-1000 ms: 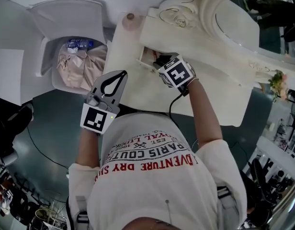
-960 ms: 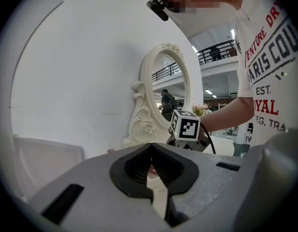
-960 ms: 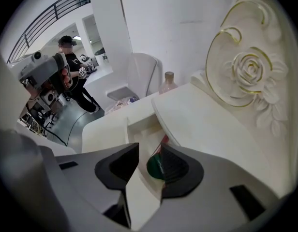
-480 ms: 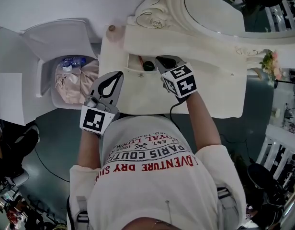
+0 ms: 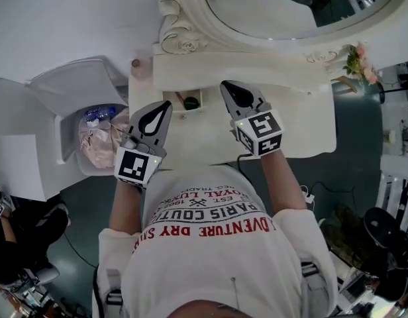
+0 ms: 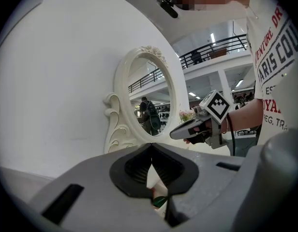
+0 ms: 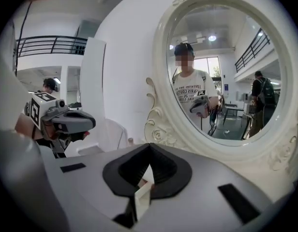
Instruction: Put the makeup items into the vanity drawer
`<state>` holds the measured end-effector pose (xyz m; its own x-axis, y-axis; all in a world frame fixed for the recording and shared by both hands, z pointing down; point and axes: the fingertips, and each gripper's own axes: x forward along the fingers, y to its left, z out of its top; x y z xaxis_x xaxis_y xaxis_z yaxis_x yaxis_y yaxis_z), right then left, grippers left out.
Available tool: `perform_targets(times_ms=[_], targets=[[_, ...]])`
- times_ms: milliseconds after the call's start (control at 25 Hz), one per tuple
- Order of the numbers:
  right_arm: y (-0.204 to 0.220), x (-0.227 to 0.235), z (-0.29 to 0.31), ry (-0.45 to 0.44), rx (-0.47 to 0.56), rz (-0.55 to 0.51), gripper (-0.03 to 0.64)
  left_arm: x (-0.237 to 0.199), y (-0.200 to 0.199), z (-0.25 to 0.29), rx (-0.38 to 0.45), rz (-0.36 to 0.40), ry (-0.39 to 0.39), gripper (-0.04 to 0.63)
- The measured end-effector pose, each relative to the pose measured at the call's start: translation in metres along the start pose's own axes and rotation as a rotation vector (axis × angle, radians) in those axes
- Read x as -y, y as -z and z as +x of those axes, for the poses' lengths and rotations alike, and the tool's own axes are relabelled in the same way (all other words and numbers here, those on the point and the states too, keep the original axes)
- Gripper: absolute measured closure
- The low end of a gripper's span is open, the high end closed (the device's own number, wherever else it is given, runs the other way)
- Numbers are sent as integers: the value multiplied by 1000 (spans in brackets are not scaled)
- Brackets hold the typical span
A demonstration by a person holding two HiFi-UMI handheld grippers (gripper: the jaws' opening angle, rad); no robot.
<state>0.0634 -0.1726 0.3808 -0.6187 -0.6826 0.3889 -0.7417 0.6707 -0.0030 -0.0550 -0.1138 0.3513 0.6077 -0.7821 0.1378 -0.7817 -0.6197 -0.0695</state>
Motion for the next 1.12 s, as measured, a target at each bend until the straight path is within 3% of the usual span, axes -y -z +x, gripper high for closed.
perform_targets(times_ms=[400,720,1120], targets=[[-12,22,-54,97,179,-11,618,-3,-17,17,2,-4,-40,588],[-24,23,-70,107,283,-50,618,-8,-18,10,-19,-19,-103,588],[-24,17,-65,75,271,-78,618,-4,-24,3,-17,-11,-125,588]])
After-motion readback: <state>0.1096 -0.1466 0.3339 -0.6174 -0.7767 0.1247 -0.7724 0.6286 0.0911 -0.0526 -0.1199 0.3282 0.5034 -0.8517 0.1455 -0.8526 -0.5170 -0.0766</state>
